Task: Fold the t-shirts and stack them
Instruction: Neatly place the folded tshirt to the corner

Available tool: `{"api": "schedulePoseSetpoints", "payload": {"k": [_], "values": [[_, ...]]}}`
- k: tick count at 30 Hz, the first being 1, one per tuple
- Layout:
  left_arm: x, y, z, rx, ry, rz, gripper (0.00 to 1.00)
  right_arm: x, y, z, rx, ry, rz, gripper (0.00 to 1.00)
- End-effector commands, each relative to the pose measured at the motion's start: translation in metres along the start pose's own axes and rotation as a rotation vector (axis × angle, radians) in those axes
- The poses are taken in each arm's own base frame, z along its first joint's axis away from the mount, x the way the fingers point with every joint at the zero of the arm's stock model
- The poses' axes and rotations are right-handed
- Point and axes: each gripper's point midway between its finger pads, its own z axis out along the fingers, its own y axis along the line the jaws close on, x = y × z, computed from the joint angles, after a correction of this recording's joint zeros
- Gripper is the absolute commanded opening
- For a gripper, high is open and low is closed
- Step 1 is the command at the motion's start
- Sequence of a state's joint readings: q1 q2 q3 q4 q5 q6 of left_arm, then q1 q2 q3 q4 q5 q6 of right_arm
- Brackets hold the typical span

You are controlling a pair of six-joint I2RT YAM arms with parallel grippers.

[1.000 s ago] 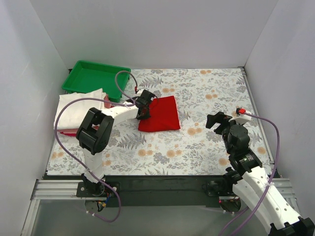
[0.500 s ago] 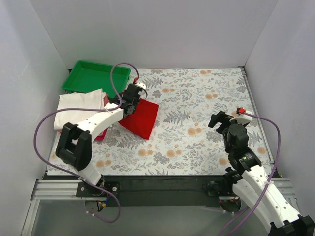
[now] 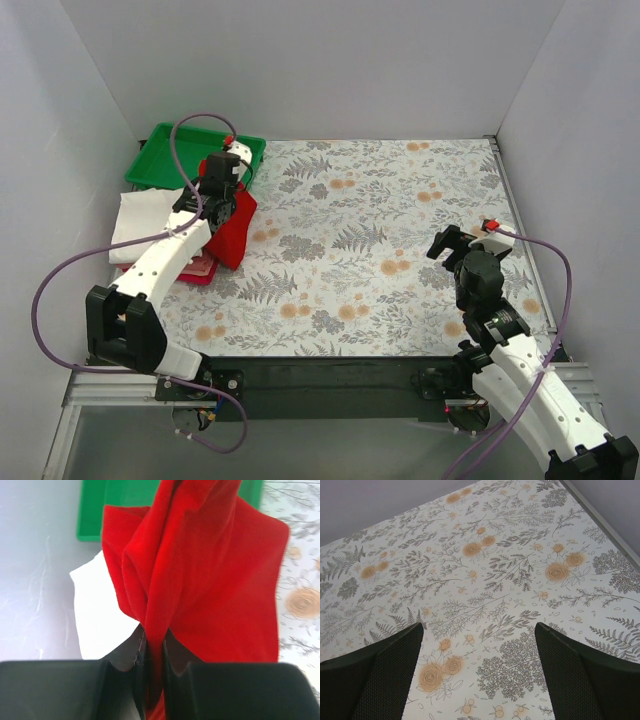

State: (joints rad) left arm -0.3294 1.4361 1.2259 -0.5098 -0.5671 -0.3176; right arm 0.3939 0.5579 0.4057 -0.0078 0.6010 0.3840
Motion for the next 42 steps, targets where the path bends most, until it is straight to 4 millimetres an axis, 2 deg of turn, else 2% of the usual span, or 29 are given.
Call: {"api": "schedulePoseSetpoints", "payload": {"k": [1, 2, 8, 14, 22, 26, 29, 34, 39, 42], "values": [[-0.025, 0.044, -0.006, -0.147, -0.059, -0.081, 0.0, -0.009, -0.005, 0.003, 0.038, -0.032, -0.005, 0.98], [-0.032, 0.047, -0.006, -0.15, -0.063, -0.102, 0.0, -0.008, -0.006, 0.004, 0.045, -0.026, -0.011, 0.98], [-0.041, 0.059, -0.01, -0.169, -0.058, -0.204, 0.0, -0.005, -0.006, 0.006, 0.054, -0.014, -0.016, 0.98], [-0.043, 0.062, -0.016, -0.163, -0.063, -0.252, 0.0, -0.005, -0.009, 0.006, 0.064, -0.028, -0.002, 0.98], [-0.052, 0.093, -0.046, -0.24, -0.104, -0.328, 0.0, -0.007, -0.01, 0.005, 0.064, -0.039, 0.002, 0.98], [-0.05, 0.102, -0.053, -0.267, -0.109, -0.345, 0.0, -0.007, -0.01, 0.005, 0.06, -0.038, 0.0, 0.98], [-0.041, 0.105, -0.048, -0.281, -0.095, -0.316, 0.0, -0.008, -0.011, 0.004, 0.062, -0.042, 0.003, 0.98], [-0.031, 0.131, -0.038, -0.344, -0.077, -0.358, 0.0, -0.009, -0.011, 0.004, 0.065, -0.048, 0.007, 0.98], [-0.024, 0.141, -0.025, -0.34, -0.076, -0.34, 0.0, -0.009, -0.014, 0.004, 0.079, -0.049, 0.003, 0.98], [-0.02, 0.137, -0.015, -0.28, -0.07, -0.287, 0.0, -0.009, -0.014, 0.005, 0.083, -0.048, 0.002, 0.98]]}}
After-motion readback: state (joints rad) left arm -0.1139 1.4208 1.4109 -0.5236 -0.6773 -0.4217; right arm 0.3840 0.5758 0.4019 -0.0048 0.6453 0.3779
